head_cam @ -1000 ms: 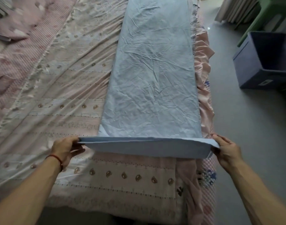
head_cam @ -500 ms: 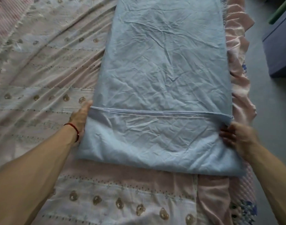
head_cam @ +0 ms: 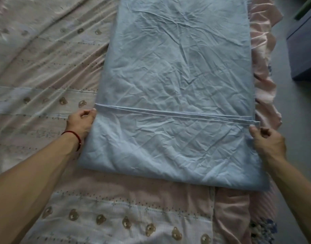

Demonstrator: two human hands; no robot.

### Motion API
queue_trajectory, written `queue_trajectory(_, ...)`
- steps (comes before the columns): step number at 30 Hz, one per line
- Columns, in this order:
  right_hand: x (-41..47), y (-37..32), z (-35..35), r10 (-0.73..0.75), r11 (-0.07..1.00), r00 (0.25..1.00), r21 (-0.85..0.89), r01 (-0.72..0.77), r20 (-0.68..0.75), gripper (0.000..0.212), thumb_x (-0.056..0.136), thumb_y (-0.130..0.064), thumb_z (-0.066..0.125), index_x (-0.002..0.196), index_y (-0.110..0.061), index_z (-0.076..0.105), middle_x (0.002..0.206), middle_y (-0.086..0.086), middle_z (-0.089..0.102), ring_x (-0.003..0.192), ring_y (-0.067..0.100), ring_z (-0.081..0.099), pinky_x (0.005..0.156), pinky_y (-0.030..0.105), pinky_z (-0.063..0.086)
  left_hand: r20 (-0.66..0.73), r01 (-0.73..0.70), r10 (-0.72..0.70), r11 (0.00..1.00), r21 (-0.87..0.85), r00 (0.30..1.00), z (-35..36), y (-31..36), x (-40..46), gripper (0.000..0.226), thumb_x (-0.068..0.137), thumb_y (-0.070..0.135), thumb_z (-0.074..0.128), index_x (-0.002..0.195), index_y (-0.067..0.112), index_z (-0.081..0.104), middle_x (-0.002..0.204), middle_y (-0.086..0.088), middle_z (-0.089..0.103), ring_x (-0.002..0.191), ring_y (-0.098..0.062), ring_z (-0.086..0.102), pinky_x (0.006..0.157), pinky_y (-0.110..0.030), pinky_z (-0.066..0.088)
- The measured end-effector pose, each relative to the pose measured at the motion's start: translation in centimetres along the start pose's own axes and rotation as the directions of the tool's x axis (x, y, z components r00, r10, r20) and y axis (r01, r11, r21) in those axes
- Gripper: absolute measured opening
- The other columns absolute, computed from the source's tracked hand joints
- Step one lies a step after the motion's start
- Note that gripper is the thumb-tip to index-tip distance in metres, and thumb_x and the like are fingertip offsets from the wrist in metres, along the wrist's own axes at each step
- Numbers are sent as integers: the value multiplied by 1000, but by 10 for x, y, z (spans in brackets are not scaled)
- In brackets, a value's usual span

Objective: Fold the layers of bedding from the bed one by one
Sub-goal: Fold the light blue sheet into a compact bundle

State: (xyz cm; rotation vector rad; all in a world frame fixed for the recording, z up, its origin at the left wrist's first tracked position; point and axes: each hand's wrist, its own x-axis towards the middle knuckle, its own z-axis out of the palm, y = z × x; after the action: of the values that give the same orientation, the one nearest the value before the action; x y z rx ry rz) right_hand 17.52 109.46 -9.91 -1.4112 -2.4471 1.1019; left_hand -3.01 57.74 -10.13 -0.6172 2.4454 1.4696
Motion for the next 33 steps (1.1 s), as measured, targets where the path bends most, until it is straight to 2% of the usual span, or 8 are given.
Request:
queue_trajectory(5,-40,24,-12,55,998,998,37,-56,14,54,87,-58,72,113,-11,67,106,14,73,99,32,70,84,44,55,4,79,-81,980,181,997,-30,-33,-57,42,98,50,57,90,13,74,91,-7,72,87,-22,66,84,-36,53)
queue_trajectory(10,-85,60,-32,17,999,996,-29,-15,82,32,87,-42,78,100,-13,71,89,9,75,83,31,71,67,37,53,18,27,-32,977,211,999,-41,-45,-97,25,101,29,58,103,9,73,93,-8,69,78,-16,61,59,-5,48)
queue_trajectory(16,-85,49,-31,-104,976,994,-189,109,37,48,81,-52,67,77,-5,65,69,16,66,67,37,65,55,41,40,-126,62,-15,926,373,992,-38,-54,-92,27,97,30,65,97,6,76,90,-19,71,91,-37,67,77,-41,49)
queue_trajectory(21,-98,7,-8,-352,898,914,-348,270,-200,45,88,-38,56,125,-13,56,123,21,59,111,43,57,90,52,45,-165,-60,225,743,666,960,-12,-30,-106,33,95,21,52,124,6,52,127,-30,54,116,-46,50,94,-54,42)
queue_trajectory(25,-102,-41,48,-687,588,692,-391,708,222,62,95,-43,49,153,-23,42,165,11,28,152,34,27,120,60,20,327,-567,590,280,775,738,39,-7,-104,61,94,38,40,154,27,36,164,-12,21,150,-38,21,117,-61,15)
queue_trajectory(27,-97,-50,78,-645,487,633,-408,772,428,67,97,-51,36,161,-33,25,171,4,9,158,29,7,123,62,9,375,-567,509,299,767,775,65,-3,-84,62,96,48,30,157,41,23,169,-4,8,155,-34,2,118,-66,-1)
queue_trajectory(29,-77,-38,87,-545,465,680,-498,732,491,70,97,-64,23,162,-40,9,172,-3,-2,158,25,-4,123,61,-1,240,-383,336,468,797,911,68,-15,-58,64,94,62,19,156,52,7,169,2,-4,154,-34,-11,116,-70,-8)
queue_trajectory(33,-34,8,50,-288,619,871,-617,486,398,81,89,-77,4,160,-42,-9,170,-12,-15,156,14,-16,124,54,-11,233,-306,214,432,848,949,30,-45,-19,76,86,78,5,155,50,-8,168,2,-14,153,-35,-15,119,-63,-9)
